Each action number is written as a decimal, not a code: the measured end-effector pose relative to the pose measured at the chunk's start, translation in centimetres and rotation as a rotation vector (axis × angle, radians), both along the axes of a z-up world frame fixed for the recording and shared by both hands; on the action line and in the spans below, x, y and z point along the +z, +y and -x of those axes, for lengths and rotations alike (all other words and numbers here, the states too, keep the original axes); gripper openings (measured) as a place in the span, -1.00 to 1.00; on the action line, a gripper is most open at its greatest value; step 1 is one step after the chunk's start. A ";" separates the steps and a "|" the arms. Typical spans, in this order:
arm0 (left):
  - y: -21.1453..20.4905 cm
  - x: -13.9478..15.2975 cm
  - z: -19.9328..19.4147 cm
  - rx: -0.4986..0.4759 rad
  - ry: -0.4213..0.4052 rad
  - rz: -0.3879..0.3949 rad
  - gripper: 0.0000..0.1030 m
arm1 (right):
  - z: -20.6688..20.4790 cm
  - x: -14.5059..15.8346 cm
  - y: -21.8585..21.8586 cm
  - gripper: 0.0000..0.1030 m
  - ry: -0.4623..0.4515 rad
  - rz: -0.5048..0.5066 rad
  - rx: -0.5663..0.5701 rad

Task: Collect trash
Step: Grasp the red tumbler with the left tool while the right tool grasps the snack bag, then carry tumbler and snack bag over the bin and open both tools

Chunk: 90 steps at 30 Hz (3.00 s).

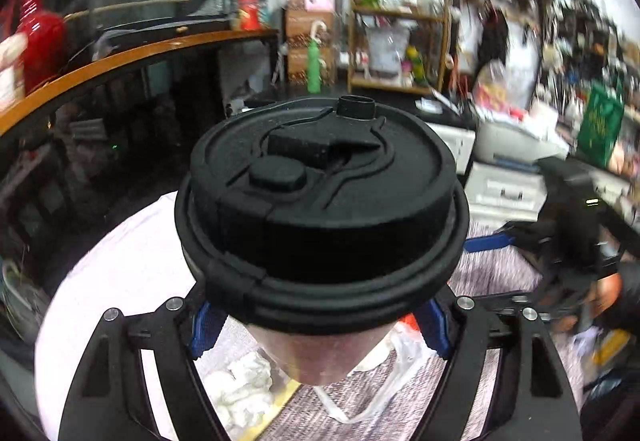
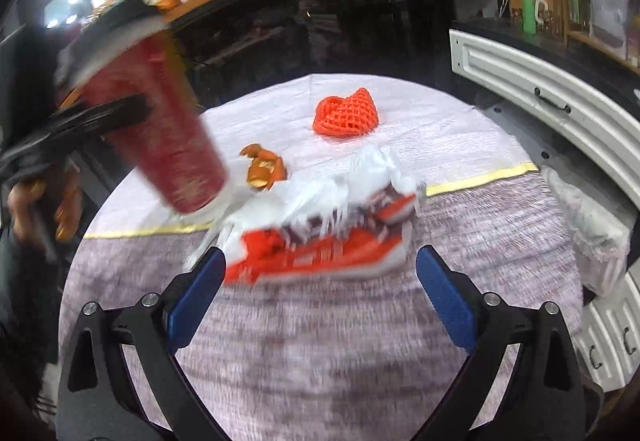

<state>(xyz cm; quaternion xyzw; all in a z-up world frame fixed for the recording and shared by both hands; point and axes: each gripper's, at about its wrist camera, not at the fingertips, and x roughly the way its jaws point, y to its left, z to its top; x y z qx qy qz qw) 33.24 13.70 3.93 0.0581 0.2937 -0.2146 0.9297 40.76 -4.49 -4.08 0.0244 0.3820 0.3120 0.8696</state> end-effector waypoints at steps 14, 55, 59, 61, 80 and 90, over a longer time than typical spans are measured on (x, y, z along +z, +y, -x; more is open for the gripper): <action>0.7 -1.0 3.2 0.098 -0.035 0.068 0.49 | -1.6 -2.7 0.9 -0.79 0.113 -0.031 -0.013; -22.5 -1.3 16.3 -0.194 -0.053 0.213 0.50 | 24.5 0.5 -28.2 -0.82 -0.138 0.107 -0.424; -25.7 -1.8 16.4 -0.254 -0.038 0.202 0.50 | 24.7 -0.6 -30.3 -0.82 -0.117 0.123 -0.471; -27.3 -2.2 16.4 -0.281 -0.027 0.195 0.50 | 24.5 -1.6 -31.2 -0.82 -0.096 0.125 -0.488; -33.5 -9.4 15.1 -0.308 0.127 0.152 0.50 | 22.1 -12.7 -34.8 0.67 0.133 0.105 -0.618; -36.0 -13.2 14.1 -0.305 0.208 0.107 0.50 | 25.4 -8.0 -37.4 0.70 0.024 0.088 -0.707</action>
